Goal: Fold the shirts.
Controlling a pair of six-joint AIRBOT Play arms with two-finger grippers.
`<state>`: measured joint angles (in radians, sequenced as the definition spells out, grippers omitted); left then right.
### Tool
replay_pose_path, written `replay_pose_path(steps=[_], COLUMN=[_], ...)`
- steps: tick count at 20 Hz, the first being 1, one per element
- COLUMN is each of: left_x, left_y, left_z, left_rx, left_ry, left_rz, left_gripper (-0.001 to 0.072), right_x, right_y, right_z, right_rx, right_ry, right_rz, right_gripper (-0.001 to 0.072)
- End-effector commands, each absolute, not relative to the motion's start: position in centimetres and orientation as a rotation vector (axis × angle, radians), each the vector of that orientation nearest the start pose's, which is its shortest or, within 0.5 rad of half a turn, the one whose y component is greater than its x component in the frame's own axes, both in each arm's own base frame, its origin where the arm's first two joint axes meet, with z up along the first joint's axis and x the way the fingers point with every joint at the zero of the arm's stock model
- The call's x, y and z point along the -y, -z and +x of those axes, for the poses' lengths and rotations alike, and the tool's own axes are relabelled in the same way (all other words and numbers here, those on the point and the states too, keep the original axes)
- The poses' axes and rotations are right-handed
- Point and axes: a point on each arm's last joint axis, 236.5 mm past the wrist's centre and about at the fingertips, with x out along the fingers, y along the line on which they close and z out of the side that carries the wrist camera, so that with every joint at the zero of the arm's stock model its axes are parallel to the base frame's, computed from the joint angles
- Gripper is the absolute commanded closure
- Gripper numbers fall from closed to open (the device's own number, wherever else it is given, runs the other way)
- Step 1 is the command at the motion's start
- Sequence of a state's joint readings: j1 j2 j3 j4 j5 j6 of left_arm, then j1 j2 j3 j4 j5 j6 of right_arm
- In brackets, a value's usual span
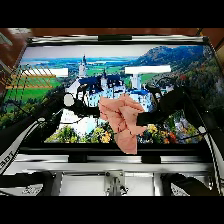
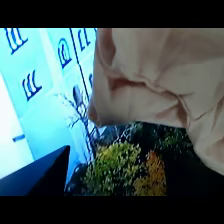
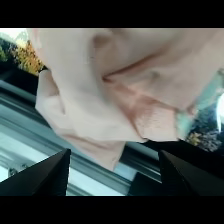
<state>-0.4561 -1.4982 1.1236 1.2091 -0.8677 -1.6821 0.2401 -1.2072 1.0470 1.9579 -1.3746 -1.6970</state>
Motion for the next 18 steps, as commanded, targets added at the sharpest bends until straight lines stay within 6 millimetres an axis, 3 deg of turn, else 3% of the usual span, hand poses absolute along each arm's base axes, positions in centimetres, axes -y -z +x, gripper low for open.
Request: replay_pose_path(steps=[1,4,6,9,10,12,13,15,17,18], left_x=[25.6,26.2,26.6,26.7,26.7,26.7,26.7,26.7,26.3,25.8], left_y=[7.3,7.7,7.5,7.1,7.1,7.1,7.2,6.9,5.3,3.4], left_z=[38.0,38.7,39.6,40.5,40.4,40.3,40.2,40.3,40.8,41.5], left_rx=[-1.266,-1.238,-1.203,-1.167,-1.168,-1.173,-1.177,-1.162,-1.115,-1.074], left_ry=[0.405,0.409,0.405,0.401,0.402,0.403,0.403,0.423,0.452,0.456], left_rz=[-0.229,-0.247,-0.285,-0.294,-0.293,-0.291,-0.29,-0.264,-0.21,-0.179], left_gripper=[0.0059,0.0242,0.0411,0.061,0.0659,0.0672,0.0672,0.0673,0.0675,0.0675], right_x=[-16.6,-17.3,-17.7,-17.8,-17.7,-17.9,-17.9,-17.9,-18.1,-18.3], right_y=[0.6,0.4,0.5,2.2,3.3,5.0,5.3,4.7,2.1,-0.3], right_z=[26.1,26.7,28.3,29.8,30.0,29.8,29.8,30.1,31.2,32.2], right_rx=[-1.591,-1.56,-1.499,-1.486,-1.51,-1.555,-1.561,-1.54,-1.458,-1.382], right_ry=[-0.573,-0.584,-0.572,-0.545,-0.534,-0.54,-0.548,-0.552,-0.573,-0.591], right_rz=[0.052,0.081,0.096,0.107,0.104,0.105,0.102,0.095,0.077,0.058], right_gripper=[0.005,0.0051,0.0051,0.0051,0.0051,0.0054,0.0163,0.0646,0.0645,0.0645])
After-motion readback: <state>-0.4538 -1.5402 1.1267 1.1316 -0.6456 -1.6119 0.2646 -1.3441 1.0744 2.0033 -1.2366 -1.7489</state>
